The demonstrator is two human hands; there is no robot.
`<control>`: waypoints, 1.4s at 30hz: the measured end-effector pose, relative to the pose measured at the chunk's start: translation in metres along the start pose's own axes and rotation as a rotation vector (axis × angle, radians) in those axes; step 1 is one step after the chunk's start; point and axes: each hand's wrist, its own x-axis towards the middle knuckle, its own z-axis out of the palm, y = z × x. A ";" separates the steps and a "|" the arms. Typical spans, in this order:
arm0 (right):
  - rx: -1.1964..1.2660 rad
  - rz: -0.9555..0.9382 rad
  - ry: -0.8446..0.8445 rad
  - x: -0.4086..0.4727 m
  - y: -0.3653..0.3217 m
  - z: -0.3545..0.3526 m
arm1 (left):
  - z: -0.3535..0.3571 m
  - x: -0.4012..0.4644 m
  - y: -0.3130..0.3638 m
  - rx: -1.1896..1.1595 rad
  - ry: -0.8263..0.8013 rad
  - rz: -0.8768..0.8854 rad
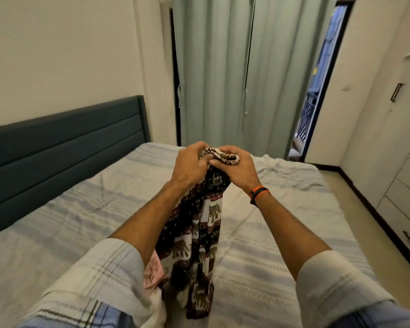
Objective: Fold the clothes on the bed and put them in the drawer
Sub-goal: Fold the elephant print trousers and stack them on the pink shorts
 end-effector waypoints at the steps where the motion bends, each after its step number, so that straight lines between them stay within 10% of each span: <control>1: -0.003 -0.001 0.011 0.008 -0.004 -0.004 | -0.002 0.007 0.001 -0.002 -0.002 0.014; 13: -0.166 0.006 0.240 0.043 -0.023 -0.034 | 0.006 0.021 -0.034 -0.090 -0.365 -0.104; 20: -0.419 0.080 0.036 0.027 -0.006 -0.060 | 0.025 0.036 -0.003 -0.090 -0.187 0.032; 35: -0.347 0.036 0.293 0.050 -0.020 -0.164 | 0.042 0.056 0.026 0.139 -0.120 -0.172; 42: -0.432 -0.008 0.277 0.060 -0.021 -0.200 | 0.017 0.089 0.047 -0.208 -0.066 -0.241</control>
